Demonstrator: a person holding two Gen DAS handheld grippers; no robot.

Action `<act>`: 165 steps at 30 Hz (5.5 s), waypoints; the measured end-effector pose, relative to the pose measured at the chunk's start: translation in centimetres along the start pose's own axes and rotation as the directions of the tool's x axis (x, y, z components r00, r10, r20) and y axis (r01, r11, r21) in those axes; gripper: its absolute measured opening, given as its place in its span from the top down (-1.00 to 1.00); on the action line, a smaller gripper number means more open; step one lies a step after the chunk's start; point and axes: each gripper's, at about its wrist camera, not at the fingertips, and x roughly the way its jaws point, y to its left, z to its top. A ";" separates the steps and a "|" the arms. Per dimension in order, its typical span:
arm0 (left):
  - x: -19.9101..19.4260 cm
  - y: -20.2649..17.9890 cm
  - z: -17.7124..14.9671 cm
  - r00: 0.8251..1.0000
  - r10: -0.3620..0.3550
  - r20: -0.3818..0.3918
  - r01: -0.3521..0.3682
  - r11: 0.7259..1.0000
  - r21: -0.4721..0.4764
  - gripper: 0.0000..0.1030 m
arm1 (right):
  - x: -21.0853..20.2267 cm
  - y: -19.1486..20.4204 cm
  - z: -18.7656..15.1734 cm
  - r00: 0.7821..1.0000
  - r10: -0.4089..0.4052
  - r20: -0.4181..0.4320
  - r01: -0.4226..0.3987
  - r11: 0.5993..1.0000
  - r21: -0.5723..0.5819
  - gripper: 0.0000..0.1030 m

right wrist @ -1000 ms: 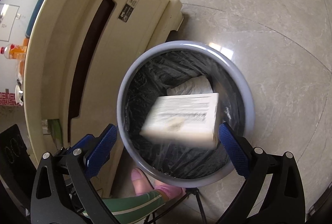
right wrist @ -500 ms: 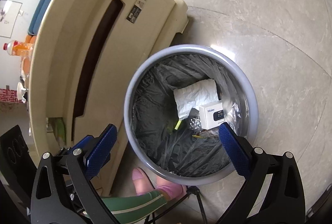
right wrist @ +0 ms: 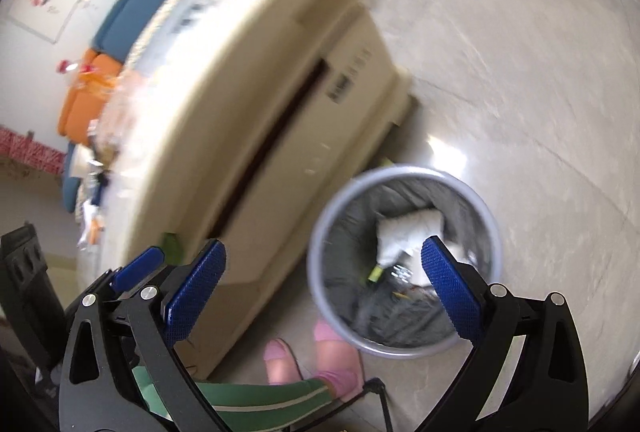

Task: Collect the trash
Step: 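Return both grippers from the bin to the table, then grasp the black item with the right gripper while the left grasps the clear round lid, then carry the black item and clear lid over the bin and open both grippers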

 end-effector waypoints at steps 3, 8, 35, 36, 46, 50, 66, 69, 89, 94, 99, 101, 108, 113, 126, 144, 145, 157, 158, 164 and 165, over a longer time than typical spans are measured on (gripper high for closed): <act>-3.4 2.5 0.9 0.997 0.038 0.060 -0.037 0.999 -0.015 -0.27 | -0.8 4.2 0.7 0.999 0.039 0.015 -0.037 0.997 -0.073 -0.89; -9.0 8.3 0.8 0.981 0.142 0.131 -0.134 0.989 -0.067 -0.41 | -0.1 12.4 0.9 0.995 0.096 -0.006 -0.095 0.972 -0.217 -0.89; -13.9 35.6 -5.0 0.907 0.421 0.023 -0.349 0.780 -0.519 -0.71 | 14.5 41.3 -1.6 0.996 0.051 -0.067 -0.084 0.676 -0.732 -0.84; -13.6 35.8 -5.0 0.905 0.424 0.020 -0.353 0.778 -0.520 -0.71 | 14.9 41.8 -1.4 0.998 0.046 -0.054 -0.070 0.659 -0.749 -0.83; -10.8 38.2 -3.6 0.908 0.419 0.006 -0.350 0.767 -0.538 -0.78 | 19.8 43.9 0.2 0.998 0.004 -0.056 -0.048 0.577 -0.815 -0.44; -10.1 38.6 -3.3 0.904 0.428 0.004 -0.358 0.762 -0.540 -0.78 | 21.3 43.6 -0.4 0.997 -0.030 -0.070 -0.042 0.550 -0.834 0.00; -11.0 38.4 -4.7 0.905 0.422 0.061 -0.311 0.752 -0.582 -0.64 | 19.4 43.2 -1.3 0.995 0.039 -0.094 -0.100 0.555 -0.825 0.42; -11.3 38.3 -5.1 0.908 0.412 0.073 -0.295 0.755 -0.586 -0.64 | 18.6 42.9 -1.7 0.994 0.052 -0.093 -0.106 0.552 -0.827 0.42; -15.4 34.6 -4.9 0.900 0.413 0.142 -0.270 0.781 -0.563 -0.63 | 11.7 39.7 -1.7 0.969 0.203 -0.140 -0.239 0.645 -0.726 0.42; -16.6 32.5 -4.5 0.895 0.415 0.165 -0.268 0.794 -0.545 -0.63 | 9.0 39.0 -1.3 0.963 0.240 -0.126 -0.256 0.650 -0.716 0.43; -17.3 29.9 -3.7 0.894 0.408 0.188 -0.265 0.817 -0.512 -0.63 | 6.1 37.6 -1.2 0.959 0.267 -0.092 -0.251 0.658 -0.710 0.43; -17.4 28.9 -3.4 0.894 0.403 0.195 -0.263 0.826 -0.498 -0.63 | 5.5 37.0 -1.2 0.960 0.266 -0.082 -0.244 0.664 -0.707 0.44; -17.0 26.1 -2.9 0.902 0.376 0.211 -0.247 0.851 -0.463 -0.63 | 3.6 35.4 -0.8 0.957 0.283 -0.059 -0.244 0.678 -0.693 0.44; -16.8 24.6 -2.4 0.907 0.361 0.218 -0.240 0.866 -0.439 -0.63 | 2.0 34.4 -0.1 0.954 0.299 -0.038 -0.243 0.690 -0.681 0.44; -14.6 15.4 0.6 0.932 0.264 0.247 -0.193 0.941 -0.278 -0.63 | -5.8 26.2 1.2 0.952 0.292 0.088 -0.177 0.763 -0.621 0.44; 1.9 -4.0 -3.1 1.000 0.029 0.004 -0.029 1.000 0.008 -0.63 | -7.9 2.1 -2.9 0.988 0.087 0.125 -0.042 0.946 -0.320 0.44; 2.9 -4.7 -3.5 0.999 0.028 -0.017 -0.028 0.999 0.020 -0.63 | -7.4 1.1 -3.3 0.990 0.078 0.117 -0.039 0.952 -0.304 0.44; 12.2 -9.0 -6.9 0.977 0.067 -0.202 -0.034 0.986 0.162 -0.65 | 1.0 -6.1 -5.4 0.999 0.051 -0.006 -0.051 0.986 -0.157 0.43; 12.9 -9.1 -6.9 0.973 0.069 -0.221 -0.031 0.985 0.168 -0.65 | 1.5 -6.3 -5.3 0.999 0.046 -0.016 -0.048 0.988 -0.149 0.38; 14.7 -9.6 -7.5 0.961 0.072 -0.266 -0.018 0.979 0.201 -0.66 | 2.8 -8.3 -5.1 0.999 0.047 -0.025 -0.049 0.997 -0.054 -0.28; 14.6 -9.6 -7.4 0.963 0.071 -0.259 -0.017 0.979 0.202 -0.71 | 2.8 -8.3 -5.1 0.998 0.051 -0.029 -0.052 0.997 -0.055 -0.28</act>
